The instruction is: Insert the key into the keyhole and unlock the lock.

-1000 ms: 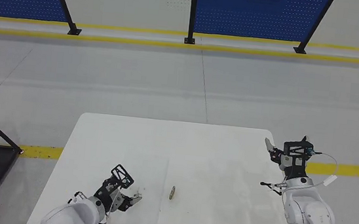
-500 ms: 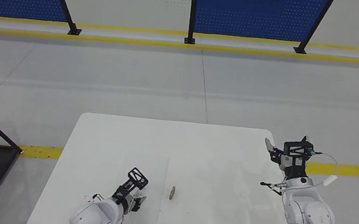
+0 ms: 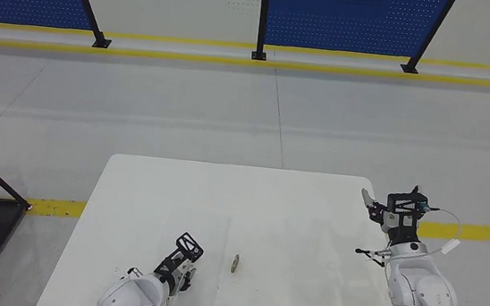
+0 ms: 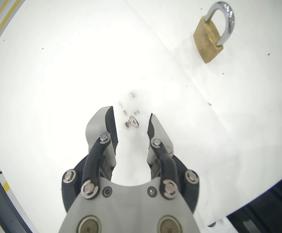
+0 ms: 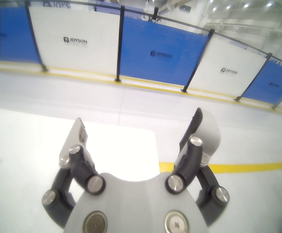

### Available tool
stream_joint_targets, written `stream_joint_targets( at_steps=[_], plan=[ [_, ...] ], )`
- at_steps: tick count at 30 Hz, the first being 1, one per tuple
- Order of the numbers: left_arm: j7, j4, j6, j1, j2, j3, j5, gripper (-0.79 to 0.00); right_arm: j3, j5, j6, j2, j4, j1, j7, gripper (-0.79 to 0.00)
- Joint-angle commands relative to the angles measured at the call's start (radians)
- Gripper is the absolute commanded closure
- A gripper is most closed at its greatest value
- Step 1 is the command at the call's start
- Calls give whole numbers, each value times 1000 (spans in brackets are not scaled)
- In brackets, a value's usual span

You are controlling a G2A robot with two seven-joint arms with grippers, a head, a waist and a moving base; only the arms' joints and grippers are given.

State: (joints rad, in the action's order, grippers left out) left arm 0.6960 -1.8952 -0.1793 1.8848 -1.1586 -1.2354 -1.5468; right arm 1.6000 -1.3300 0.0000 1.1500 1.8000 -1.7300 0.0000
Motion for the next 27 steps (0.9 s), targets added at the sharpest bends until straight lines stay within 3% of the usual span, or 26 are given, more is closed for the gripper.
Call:
stream_joint_targets(
  at_steps=[1, 8, 17, 25, 27],
  plan=[
    [0, 2, 0, -2, 0, 2, -1, -323, 0, 0, 0, 0, 0, 0, 0, -785],
    [-2, 24, 5, -18, 0, 9, 2, -286, 0, 0, 0, 0, 0, 0, 0, -785],
    [11, 32, 18, -33, -1, 18, 2, -135, 0, 0, 0, 0, 0, 0, 0, -785],
    [14, 22, 24, -30, 0, 16, -4, -154, 0, 0, 0, 0, 0, 0, 0, -785],
    [13, 18, 23, -28, 1, 14, -3, -120, 0, 0, 0, 0, 0, 0, 0, -785]
  ],
)
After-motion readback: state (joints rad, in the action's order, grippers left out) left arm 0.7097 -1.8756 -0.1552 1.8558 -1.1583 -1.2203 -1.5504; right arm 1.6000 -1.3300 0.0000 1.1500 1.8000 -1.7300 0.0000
